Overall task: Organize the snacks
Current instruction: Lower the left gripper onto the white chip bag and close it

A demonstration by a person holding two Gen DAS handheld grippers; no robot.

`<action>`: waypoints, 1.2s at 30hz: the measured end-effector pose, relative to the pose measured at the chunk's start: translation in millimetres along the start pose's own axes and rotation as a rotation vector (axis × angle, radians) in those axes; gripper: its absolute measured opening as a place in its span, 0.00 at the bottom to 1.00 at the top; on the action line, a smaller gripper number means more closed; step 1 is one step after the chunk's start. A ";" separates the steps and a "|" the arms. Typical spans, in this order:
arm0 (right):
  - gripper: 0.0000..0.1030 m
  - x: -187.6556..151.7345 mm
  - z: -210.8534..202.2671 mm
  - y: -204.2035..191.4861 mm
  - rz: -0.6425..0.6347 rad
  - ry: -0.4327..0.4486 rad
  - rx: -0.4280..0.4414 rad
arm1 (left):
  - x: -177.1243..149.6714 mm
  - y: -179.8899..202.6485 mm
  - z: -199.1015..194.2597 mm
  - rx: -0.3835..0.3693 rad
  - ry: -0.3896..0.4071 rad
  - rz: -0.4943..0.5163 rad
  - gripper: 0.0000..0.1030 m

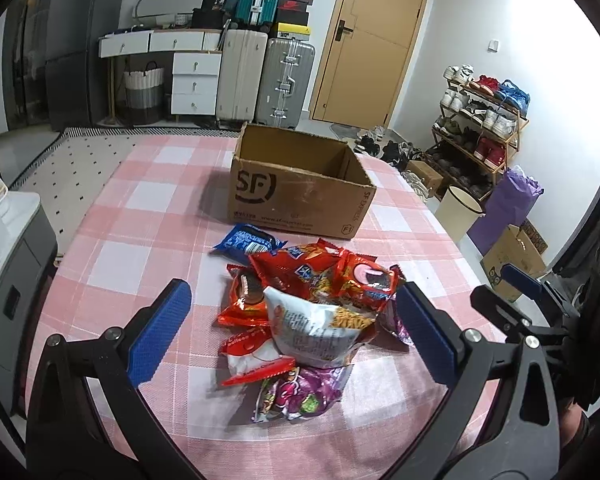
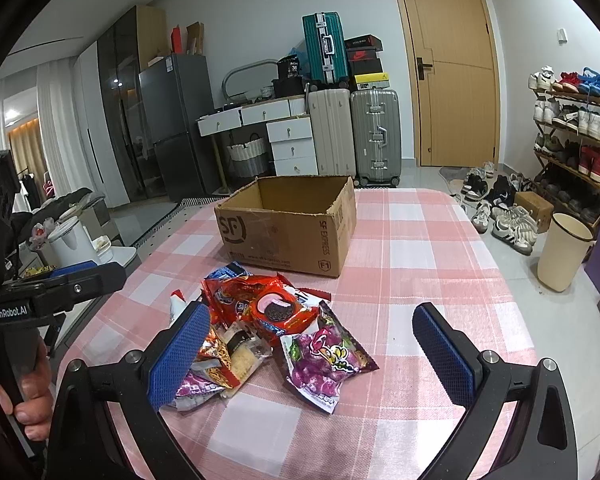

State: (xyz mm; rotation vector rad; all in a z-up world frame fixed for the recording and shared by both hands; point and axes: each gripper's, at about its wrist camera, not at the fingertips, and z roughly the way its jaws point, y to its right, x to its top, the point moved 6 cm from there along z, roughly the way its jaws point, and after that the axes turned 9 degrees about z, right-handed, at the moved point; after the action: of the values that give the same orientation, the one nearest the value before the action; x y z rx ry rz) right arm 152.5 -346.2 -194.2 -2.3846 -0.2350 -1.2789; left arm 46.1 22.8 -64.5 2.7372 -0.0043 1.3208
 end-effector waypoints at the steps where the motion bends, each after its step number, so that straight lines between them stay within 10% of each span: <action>1: 1.00 -0.7 0.7 0.7 0.002 -0.002 0.000 | -1.6 -1.8 1.9 -0.002 -0.005 0.000 0.99; 28: 1.00 -21.4 41.9 29.2 0.065 -0.082 -0.006 | -31.6 29.0 95.3 -0.181 -0.159 0.062 0.98; 36: 1.00 -24.9 49.1 37.2 0.088 -0.097 -0.005 | -34.6 24.8 110.6 -0.217 -0.168 0.049 0.66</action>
State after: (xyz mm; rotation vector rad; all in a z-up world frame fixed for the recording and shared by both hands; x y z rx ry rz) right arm 188.1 -356.7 -249.3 -2.4359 -0.1532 -1.1270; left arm 109.7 -13.6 -157.6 2.6662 -0.2152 1.0289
